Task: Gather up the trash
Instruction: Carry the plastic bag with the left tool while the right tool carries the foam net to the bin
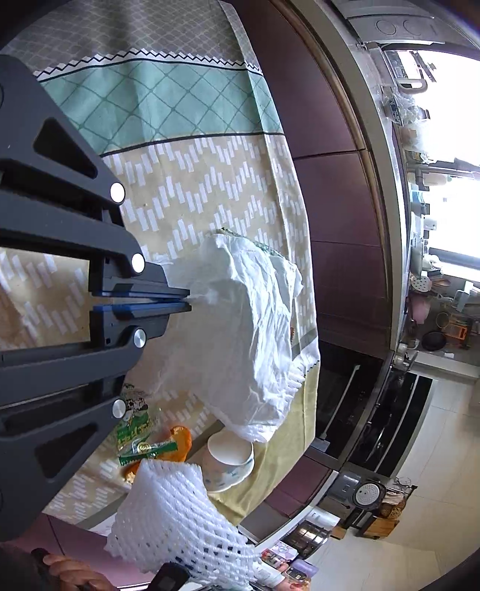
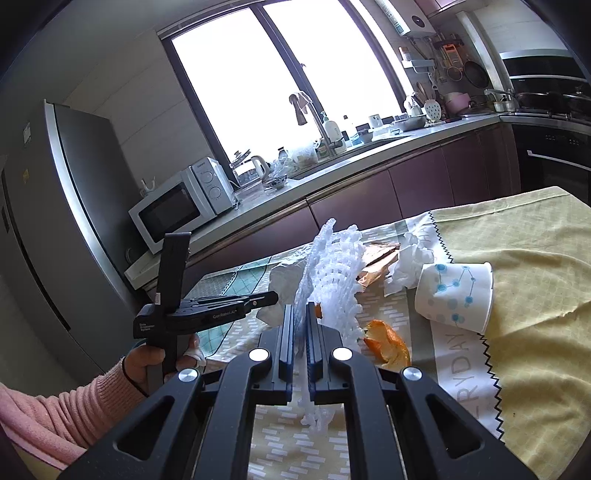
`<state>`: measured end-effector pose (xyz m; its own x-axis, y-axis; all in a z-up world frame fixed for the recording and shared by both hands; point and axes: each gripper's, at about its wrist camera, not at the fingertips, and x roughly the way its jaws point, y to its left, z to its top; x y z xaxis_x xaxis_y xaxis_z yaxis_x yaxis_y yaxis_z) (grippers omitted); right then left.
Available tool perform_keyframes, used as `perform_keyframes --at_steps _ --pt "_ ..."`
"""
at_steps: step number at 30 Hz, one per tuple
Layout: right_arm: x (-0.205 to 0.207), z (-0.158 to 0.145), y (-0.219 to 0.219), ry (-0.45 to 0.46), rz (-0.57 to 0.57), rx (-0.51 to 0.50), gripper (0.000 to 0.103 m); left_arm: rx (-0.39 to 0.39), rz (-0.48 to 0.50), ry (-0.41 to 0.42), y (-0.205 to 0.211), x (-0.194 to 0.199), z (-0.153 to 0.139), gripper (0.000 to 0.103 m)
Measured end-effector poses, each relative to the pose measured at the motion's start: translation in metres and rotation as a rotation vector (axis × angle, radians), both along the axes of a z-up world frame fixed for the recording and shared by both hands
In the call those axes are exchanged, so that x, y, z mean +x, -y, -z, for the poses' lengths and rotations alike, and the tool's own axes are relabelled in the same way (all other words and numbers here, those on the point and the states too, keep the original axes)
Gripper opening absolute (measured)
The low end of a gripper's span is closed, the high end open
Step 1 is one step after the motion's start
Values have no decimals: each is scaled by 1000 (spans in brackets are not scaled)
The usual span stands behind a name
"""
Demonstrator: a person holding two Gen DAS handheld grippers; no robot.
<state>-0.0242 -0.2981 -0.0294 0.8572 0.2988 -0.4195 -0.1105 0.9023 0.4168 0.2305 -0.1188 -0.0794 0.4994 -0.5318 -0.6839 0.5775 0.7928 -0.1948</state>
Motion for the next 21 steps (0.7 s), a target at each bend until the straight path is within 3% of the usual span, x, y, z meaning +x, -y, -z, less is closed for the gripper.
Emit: perform_keyframes --at_steps 11,21 --pt "7 -8 -28 25 -85 5 5 -103 -63 71 -77 -49 -45 2" --pt "25 -13 -82 24 -230 20 5 -126 -174 118 -167 -95 -66 2"
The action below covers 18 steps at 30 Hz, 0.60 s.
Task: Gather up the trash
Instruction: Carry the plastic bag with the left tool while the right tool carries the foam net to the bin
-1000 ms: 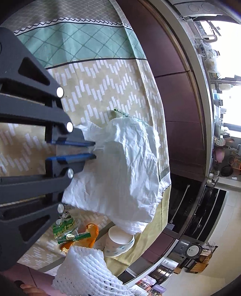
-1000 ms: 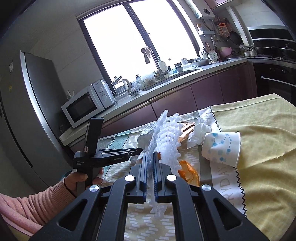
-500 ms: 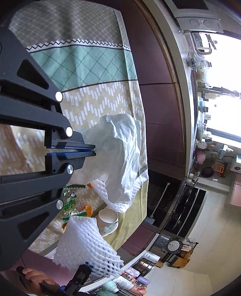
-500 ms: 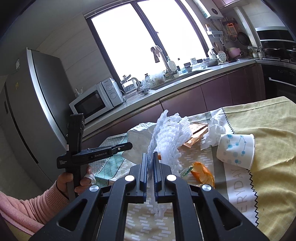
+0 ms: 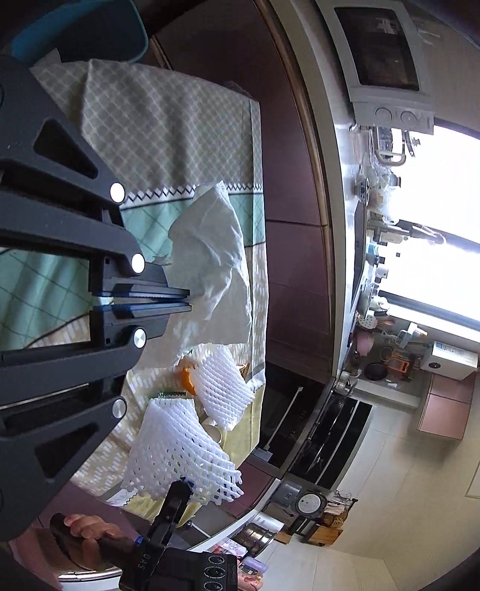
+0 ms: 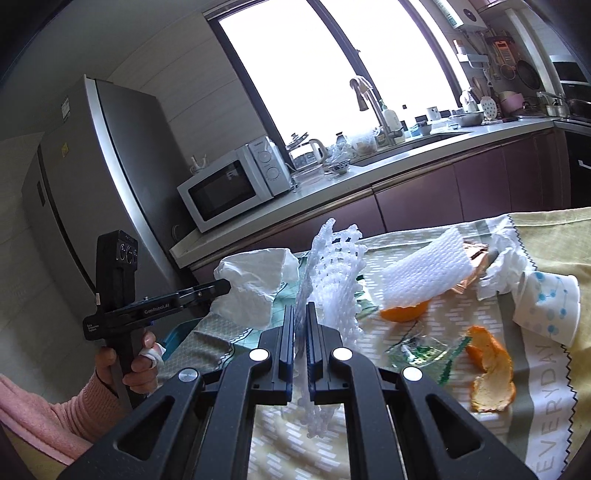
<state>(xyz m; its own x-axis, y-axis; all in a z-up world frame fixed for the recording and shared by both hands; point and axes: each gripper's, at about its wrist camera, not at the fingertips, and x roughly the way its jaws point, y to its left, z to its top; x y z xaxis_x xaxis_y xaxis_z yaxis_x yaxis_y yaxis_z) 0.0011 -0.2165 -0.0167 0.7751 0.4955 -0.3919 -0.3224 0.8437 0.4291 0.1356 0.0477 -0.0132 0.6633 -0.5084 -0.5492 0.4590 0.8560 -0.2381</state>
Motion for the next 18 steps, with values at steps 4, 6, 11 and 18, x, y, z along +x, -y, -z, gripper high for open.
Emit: perform_keyframes --at_steps 4,6,11,18 --pt "14 -6 -39 3 -103 -4 5 -4 -72 13 -46 -19 -6 2" --pt "23 -9 -61 5 -165 0 5 -4 -123 21 -75 -29 -9 2" --pt "51 -16 -126 1 -331 0 5 4 -267 28 -150 -51 -11 2" --pt "85 -18 -219 -20 -525 11 5 38 -455 -11 -246 -65 1 2"
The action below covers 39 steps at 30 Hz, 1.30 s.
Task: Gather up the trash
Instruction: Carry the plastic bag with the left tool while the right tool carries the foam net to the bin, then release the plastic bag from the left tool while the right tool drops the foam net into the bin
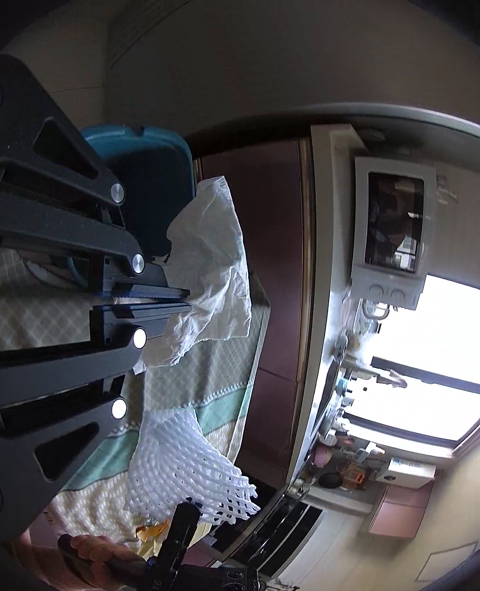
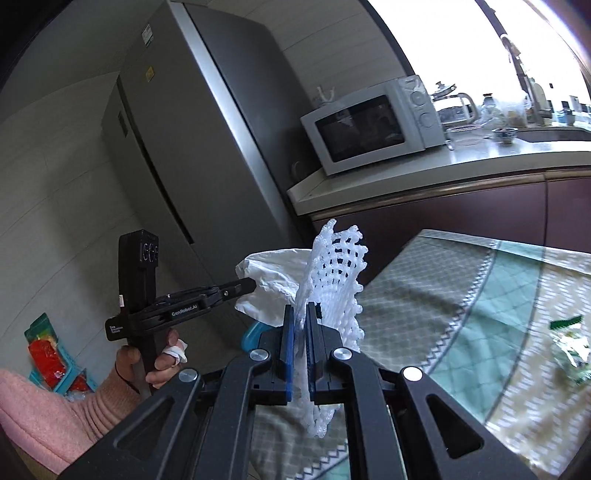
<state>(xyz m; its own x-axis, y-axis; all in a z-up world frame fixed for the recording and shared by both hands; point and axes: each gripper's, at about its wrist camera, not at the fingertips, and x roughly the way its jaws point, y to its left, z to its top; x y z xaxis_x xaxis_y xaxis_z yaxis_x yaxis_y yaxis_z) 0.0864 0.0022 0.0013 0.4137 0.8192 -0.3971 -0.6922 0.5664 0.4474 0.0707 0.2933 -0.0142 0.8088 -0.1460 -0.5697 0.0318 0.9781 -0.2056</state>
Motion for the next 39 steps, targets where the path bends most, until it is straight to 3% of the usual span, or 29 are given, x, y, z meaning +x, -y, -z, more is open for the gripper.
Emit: perform_keyframes --at_steps 9,17,25,27,29,39 --pt "40 14 -96 -66 -122 -56 5 19 -96 -114 -70 7 47 2" --pt "66 45 -157 -120 -112 -173 5 52 -83 -248 -75 30 95 3" --pt "90 85 -202 -189 -100 -322 7 37 -76 -342 -73 48 131 3" --pt "93 92 -208 -198 -89 -355 11 31 -76 -351 -73 51 134 4" --pt "93 97 -210 -202 -83 -363 22 17 -83 -356 -74 55 135 5" --pt "77 93 -177 -190 -82 -311 25 -33 -83 -292 -61 59 121 7"
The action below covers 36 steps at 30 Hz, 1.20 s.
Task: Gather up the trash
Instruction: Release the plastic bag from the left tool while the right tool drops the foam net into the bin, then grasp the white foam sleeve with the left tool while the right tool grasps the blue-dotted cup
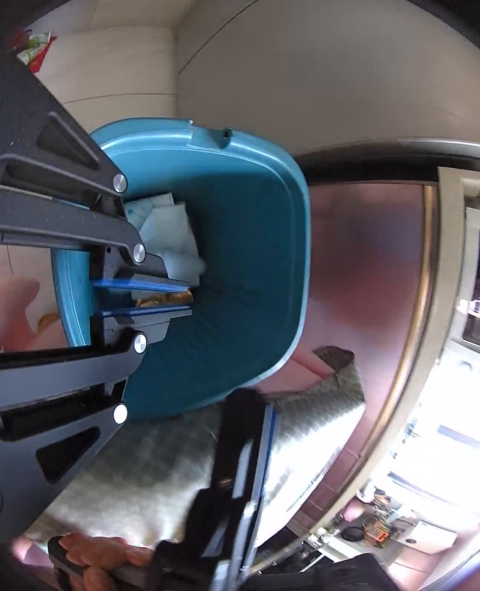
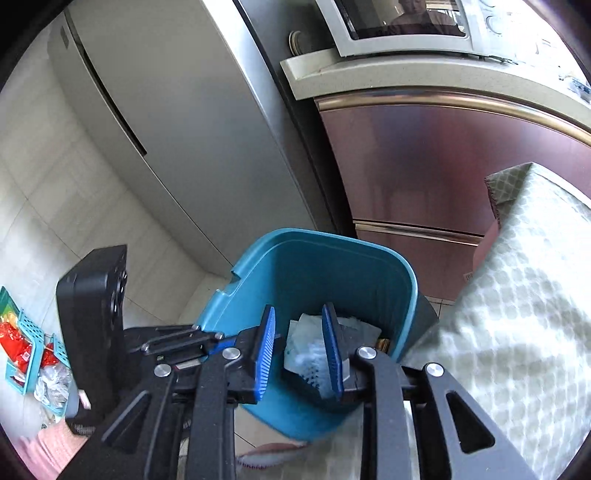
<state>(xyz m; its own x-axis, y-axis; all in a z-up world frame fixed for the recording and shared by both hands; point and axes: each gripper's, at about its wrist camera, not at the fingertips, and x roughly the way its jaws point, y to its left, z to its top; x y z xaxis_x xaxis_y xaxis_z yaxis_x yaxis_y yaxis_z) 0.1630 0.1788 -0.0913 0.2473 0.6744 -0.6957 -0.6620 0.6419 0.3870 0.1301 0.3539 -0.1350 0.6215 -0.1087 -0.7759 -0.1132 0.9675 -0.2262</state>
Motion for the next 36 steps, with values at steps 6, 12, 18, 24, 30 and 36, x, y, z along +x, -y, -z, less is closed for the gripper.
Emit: perform_keyframes --at_steps 6,12,18,24,30,36 --pt "-24 -24 48 59 10 54 32 -2 63 143 30 -18 -41 20" --pt "-57 -46 135 126 119 89 42 -12 215 254 90 -25 -80 29" --pt "-88 -50 240 147 350 99 45 -35 386 297 168 -18 -99 32" --pt "-124 -46 339 157 589 93 45 -65 542 292 255 -13 -101 35" --pt "-143 -39 407 167 757 61 47 -57 686 264 341 1 -92 37" --pt "-150 -26 448 151 872 54 47 -14 771 262 410 18 -87 39"
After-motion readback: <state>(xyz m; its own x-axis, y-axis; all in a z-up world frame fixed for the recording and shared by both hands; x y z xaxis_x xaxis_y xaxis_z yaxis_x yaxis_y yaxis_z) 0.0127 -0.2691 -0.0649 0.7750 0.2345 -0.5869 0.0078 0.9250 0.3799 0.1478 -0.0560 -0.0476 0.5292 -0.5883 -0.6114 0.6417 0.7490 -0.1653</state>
